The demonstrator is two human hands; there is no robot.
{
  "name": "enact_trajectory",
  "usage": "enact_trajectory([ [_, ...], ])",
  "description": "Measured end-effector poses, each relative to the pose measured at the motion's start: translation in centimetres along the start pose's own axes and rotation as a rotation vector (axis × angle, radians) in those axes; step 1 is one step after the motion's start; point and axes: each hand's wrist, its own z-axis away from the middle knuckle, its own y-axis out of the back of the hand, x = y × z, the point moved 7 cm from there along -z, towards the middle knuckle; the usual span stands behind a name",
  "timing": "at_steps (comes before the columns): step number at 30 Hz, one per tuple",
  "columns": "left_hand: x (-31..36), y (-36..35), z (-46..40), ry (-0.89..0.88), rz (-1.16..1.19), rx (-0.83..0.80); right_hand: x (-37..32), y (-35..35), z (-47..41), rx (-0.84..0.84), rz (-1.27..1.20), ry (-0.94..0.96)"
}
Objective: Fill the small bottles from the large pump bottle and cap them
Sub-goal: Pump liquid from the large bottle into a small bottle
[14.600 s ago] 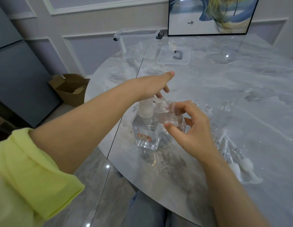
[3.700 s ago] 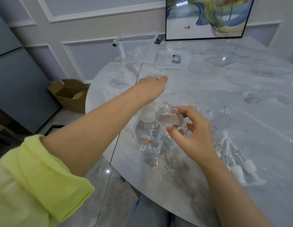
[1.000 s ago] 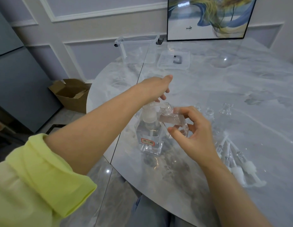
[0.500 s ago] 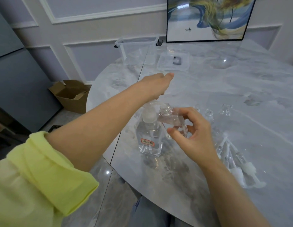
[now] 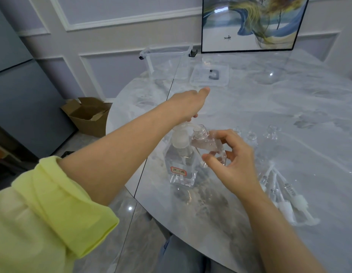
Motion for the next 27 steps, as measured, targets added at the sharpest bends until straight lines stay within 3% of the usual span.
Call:
enact_trajectory([
  [27, -0.4, -0.4, 0.0, 0.009, -0.006, -0.029, -0.5, 0.1, -0.1, -0.019, 0.004, 0.041],
])
